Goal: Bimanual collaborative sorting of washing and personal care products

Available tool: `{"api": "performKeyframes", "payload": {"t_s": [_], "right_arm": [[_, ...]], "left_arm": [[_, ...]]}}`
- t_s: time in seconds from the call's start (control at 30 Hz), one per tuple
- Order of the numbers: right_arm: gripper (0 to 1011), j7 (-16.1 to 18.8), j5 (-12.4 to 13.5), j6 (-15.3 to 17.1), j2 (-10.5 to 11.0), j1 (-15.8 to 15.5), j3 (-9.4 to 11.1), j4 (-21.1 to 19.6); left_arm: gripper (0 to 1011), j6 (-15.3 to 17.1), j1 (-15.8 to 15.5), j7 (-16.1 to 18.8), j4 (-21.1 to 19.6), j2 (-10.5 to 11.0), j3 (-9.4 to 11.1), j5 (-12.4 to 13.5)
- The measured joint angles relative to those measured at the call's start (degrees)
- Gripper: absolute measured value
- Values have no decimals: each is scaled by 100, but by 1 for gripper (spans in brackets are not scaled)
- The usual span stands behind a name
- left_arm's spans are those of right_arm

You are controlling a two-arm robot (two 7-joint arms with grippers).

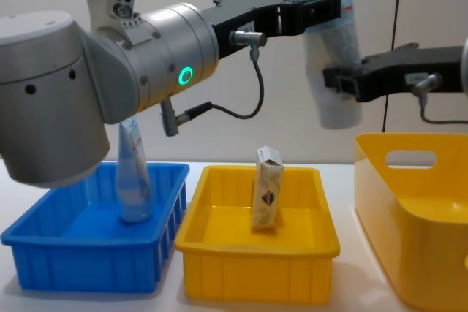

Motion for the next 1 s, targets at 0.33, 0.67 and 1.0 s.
{"api": "performKeyframes", "payload": {"t_s": [0.33, 0.67, 1.0], "right_arm": [[148, -487, -6, 256, 26, -307, 384, -183], [166, -928, 24, 608, 17, -582, 862, -268], [512, -1198, 262, 1215, -99, -550, 1390, 57]], "left_arm": [[1001, 0, 0, 0, 0, 0, 0, 0], [1001, 0, 0, 0, 0, 0, 0, 0], [1001, 0, 0, 0, 0, 0, 0, 0]]}}
